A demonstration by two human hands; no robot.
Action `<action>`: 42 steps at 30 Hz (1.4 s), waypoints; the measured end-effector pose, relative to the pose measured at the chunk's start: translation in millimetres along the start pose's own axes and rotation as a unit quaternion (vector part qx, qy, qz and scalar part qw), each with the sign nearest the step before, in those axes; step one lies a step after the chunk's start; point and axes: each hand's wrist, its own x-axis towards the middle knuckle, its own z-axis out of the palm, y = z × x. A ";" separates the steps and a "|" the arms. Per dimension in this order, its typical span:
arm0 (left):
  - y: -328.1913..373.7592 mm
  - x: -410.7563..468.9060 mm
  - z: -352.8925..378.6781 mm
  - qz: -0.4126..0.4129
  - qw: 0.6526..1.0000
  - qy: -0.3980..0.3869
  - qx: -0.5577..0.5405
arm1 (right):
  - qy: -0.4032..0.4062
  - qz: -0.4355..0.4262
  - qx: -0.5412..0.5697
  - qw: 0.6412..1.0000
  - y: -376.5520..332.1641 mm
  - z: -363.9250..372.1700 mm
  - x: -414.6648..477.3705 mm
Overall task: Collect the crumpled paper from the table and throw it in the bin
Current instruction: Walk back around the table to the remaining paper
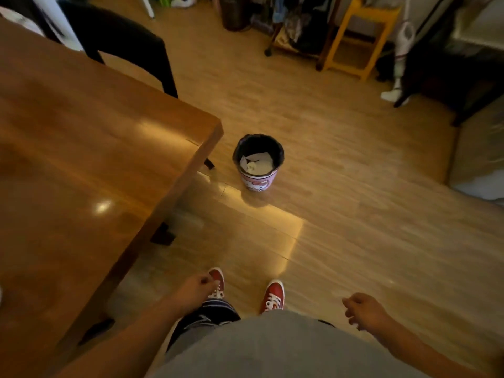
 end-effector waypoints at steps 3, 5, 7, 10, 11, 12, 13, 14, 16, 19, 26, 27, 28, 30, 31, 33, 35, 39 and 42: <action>29.4 15.5 -4.5 0.007 1.000 0.001 0.027 | 0.008 -0.009 0.025 1.000 -14.1 -25.5 13.4; 41.4 27.5 -10.3 0.002 1.000 -0.006 0.025 | 0.015 -0.026 0.040 0.999 -34.7 -42.5 27.3; 52.7 41.8 -18.9 -0.015 0.999 -0.013 0.026 | 0.016 -0.049 0.053 0.997 -63.4 -59.7 43.7; 71.5 73.5 -35.1 -0.028 0.999 -0.018 0.039 | 0.032 -0.078 0.070 0.994 -114.9 -86.0 73.8; 79.3 85.3 -41.8 -0.035 0.998 -0.018 0.047 | 0.039 -0.085 0.083 0.992 -132.0 -95.4 83.9; 88.1 97.1 -49.4 -0.042 0.997 -0.017 0.056 | 0.044 -0.089 0.094 0.991 -149.0 -105.4 93.7; 98.4 108.8 -58.2 -0.047 0.997 -0.016 0.065 | 0.046 -0.091 0.099 0.990 -164.8 -115.8 102.4; 109.7 120.3 -67.8 -0.049 0.996 -0.017 0.069 | 0.044 -0.090 0.101 0.990 -179.2 -126.3 110.2; 138.5 142.0 -86.9 -0.055 0.995 -0.025 0.075 | 0.037 -0.078 0.110 0.990 -203.4 -148.0 121.9; 194.0 172.2 -111.1 -0.058 0.995 -0.030 0.074 | 0.040 -0.062 0.124 0.990 -225.8 -181.3 134.4; 362.9 230.7 -128.3 -0.014 0.993 -0.036 0.110 | 0.093 -0.008 0.169 0.981 -224.6 -263.8 165.6; 386.8 240.7 -124.9 -0.010 0.994 -0.034 0.101 | 0.097 0.002 0.168 0.981 -220.9 -276.9 174.0; 410.7 250.9 -120.1 -0.005 0.996 -0.032 0.084 | 0.101 0.012 0.168 0.981 -216.7 -289.9 183.5; 457.6 272.0 -109.6 0.004 0.998 -0.033 0.045 | 0.099 0.028 0.162 0.981 -208.0 -317.0 204.5; 480.3 282.1 -104.6 0.004 0.999 -0.040 0.023 | 0.097 0.036 0.160 0.982 -204.3 -330.8 216.5; 522.0 300.9 -95.3 0.010 0.998 -0.056 0.000 | 0.090 0.048 0.152 0.983 -201.2 -359.6 240.8; 555.9 315.6 -87.4 0.023 0.998 -0.051 0.003 | 0.082 0.053 0.130 0.987 -203.0 -391.6 264.6; 601.5 329.6 -86.6 0.038 0.999 -0.017 0.018 | 0.056 0.034 0.059 0.996 -234.1 -457.1 300.0; 615.1 336.3 -101.0 0.024 1.000 -0.001 0.010 | 0.017 -0.022 -0.030 0.999 -286.2 -501.1 320.8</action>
